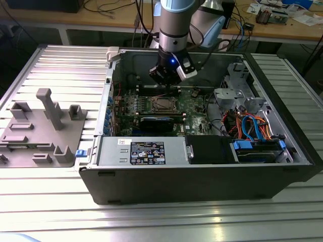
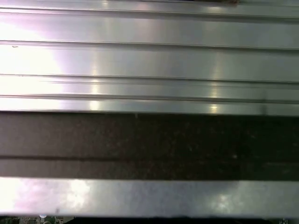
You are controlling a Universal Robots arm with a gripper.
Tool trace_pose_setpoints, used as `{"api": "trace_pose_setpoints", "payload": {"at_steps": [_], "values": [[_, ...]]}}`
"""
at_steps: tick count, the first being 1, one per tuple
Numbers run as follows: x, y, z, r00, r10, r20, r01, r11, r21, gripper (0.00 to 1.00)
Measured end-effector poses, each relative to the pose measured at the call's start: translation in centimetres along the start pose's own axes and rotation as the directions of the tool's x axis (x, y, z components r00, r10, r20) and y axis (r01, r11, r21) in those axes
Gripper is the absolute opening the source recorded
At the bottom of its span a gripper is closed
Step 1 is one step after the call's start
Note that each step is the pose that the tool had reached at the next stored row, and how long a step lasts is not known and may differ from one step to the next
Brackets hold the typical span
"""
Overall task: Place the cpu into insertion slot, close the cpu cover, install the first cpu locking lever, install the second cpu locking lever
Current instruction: 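Install the first cpu locking lever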
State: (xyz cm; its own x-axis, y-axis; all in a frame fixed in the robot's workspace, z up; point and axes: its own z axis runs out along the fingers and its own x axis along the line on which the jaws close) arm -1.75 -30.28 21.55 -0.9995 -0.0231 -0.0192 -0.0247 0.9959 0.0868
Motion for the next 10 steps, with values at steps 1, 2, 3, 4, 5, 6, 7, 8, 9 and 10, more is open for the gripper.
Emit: {"api": "trace_pose_setpoints", "payload": {"at_steps": [1, 2, 3, 4, 5, 6, 7, 8, 9, 10], "values": [[-0.05, -0.02, 0.11, 1.0, 0.0, 0.0001, 0.0, 1.0, -0.001, 0.11], [-0.09, -0.03, 0.16, 1.0, 0.0, 0.0, 0.0, 1.0, -0.0016, 0.11], [-0.13, -0.05, 0.22, 1.0, 0.0, 0.0, 0.0, 1.0, -0.0022, 0.11], [-0.21, -0.07, 0.3, 1.0, 0.0, 0.0001, 0.0, 1.0, -0.0027, 0.11], [-0.25, -0.08, 0.35, 1.0, 0.0, 0.0001, 0.0, 1.0, -0.0027, 0.11], [-0.27, -0.09, 0.4, 1.0, 0.0, 0.0, 0.0, 1.0, -0.0026, 0.11], [-0.29, -0.1, 0.45, 1.0, 0.0, 0.0001, 0.0, 1.0, -0.0026, 0.11], [-0.31, -0.12, 0.5, 1.0, 0.0, 0.0001, 0.0, 1.0, -0.0026, 0.11], [-0.33, -0.13, 0.56, 1.0, 0.0, 0.0001, 0.0, 1.0, -0.0026, 0.11], [-0.34, -0.13, 0.63, 1.0, 0.001, 0.0001, -0.001, 1.0, -0.0026, 0.11]]}}
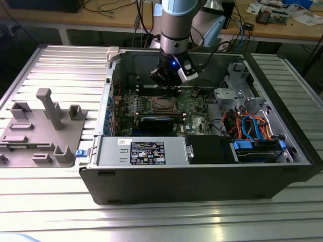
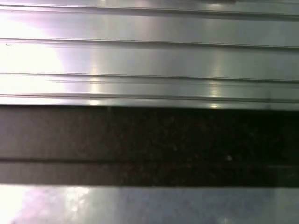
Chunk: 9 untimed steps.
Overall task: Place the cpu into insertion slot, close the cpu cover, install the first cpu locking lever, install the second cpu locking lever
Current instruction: 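Install the first cpu locking lever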
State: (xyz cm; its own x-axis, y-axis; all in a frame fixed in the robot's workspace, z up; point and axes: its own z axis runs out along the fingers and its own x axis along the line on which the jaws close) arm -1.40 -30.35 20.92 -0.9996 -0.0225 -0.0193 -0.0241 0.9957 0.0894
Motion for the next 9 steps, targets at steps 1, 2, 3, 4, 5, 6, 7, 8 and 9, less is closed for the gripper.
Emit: {"api": "trace_pose_setpoints", "payload": {"at_steps": [1, 2, 3, 4, 5, 6, 7, 8, 9], "values": [[-0.03, -0.02, 0.14, 1.0, 0.0, 0.0, 0.0, 1.0, 0.0, 0.11], [-0.04, -0.03, 0.23, 1.0, 0.0, -0.0001, 0.0, 1.0, 0.0, 0.11], [-0.06, -0.03, 0.32, 1.0, 0.0, 0.0, 0.0, 1.0, 0.0, 0.11], [-0.07, -0.04, 0.39, 1.0, 0.0, 0.0, 0.0, 1.0, 0.0, 0.11], [-0.08, -0.05, 0.46, 1.0, 0.0, 0.0, 0.0, 1.0, 0.0, 0.11], [-0.1, -0.05, 0.51, 1.0, 0.0, -0.0001, 0.0, 1.0, 0.0001, 0.11], [-0.1, -0.05, 0.52, 1.0, 0.0, -0.0001, 0.0, 1.0, 0.0002, 0.11], [-0.1, -0.06, 0.52, 1.0, 0.0, -0.0001, 0.0, 1.0, 0.0003, 0.11], [-0.1, -0.06, 0.52, 1.0, 0.0, -0.0001, 0.0, 1.0, 0.0003, 0.11]]}}
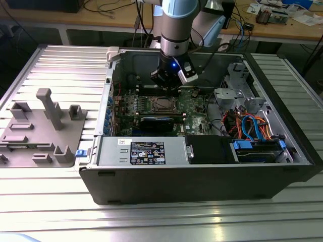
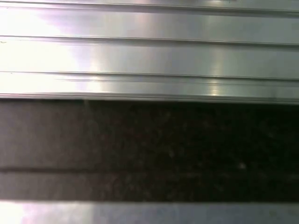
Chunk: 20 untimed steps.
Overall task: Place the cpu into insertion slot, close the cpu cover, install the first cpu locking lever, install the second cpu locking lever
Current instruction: 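Install the first cpu locking lever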
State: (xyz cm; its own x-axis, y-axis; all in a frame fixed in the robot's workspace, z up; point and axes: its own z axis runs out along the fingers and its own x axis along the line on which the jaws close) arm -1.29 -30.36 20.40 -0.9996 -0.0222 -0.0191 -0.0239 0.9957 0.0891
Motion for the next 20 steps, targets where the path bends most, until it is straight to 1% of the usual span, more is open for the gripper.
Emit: {"api": "trace_pose_setpoints", "payload": {"at_steps": [13, 17, 20], "values": [[-0.01, 0.03, -0.24, 1.0, 0.0, 0.0002, 0.0, 1.0, -0.0004, 0.11], [-0.01, 0.03, -0.24, 1.0, 0.0, 0.0001, 0.0, 1.0, -0.0003, 0.11], [-0.06, -0.01, -0.08, 1.0, 0.0, -0.0001, 0.0, 1.0, 0.0, 0.11]]}}
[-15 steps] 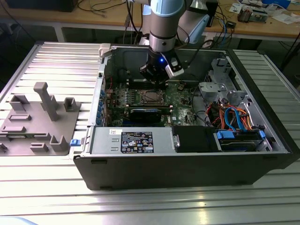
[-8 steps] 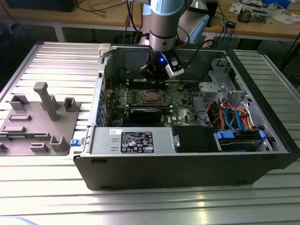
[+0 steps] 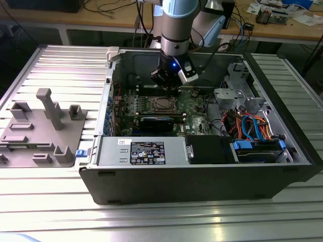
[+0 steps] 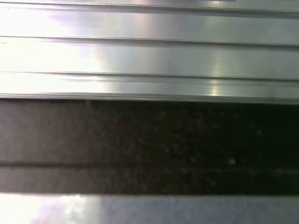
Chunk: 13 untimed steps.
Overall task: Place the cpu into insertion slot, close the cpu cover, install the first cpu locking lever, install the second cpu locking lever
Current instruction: 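Install the first cpu locking lever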
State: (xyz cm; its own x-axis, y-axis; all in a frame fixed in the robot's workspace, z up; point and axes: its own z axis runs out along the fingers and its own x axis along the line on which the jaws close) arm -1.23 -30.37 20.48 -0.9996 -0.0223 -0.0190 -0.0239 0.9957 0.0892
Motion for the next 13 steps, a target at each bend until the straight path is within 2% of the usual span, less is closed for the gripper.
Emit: {"api": "trace_pose_setpoints", "payload": {"at_steps": [5, 13], "values": [[-0.04, -0.1, 0.19, 1.0, 0.0, -0.0002, 0.0, 1.0, 0.0008, 0.11], [-0.04, -0.11, -0.01, 1.0, 0.0, -0.0003, 0.0, 1.0, 0.001, 0.11]]}}
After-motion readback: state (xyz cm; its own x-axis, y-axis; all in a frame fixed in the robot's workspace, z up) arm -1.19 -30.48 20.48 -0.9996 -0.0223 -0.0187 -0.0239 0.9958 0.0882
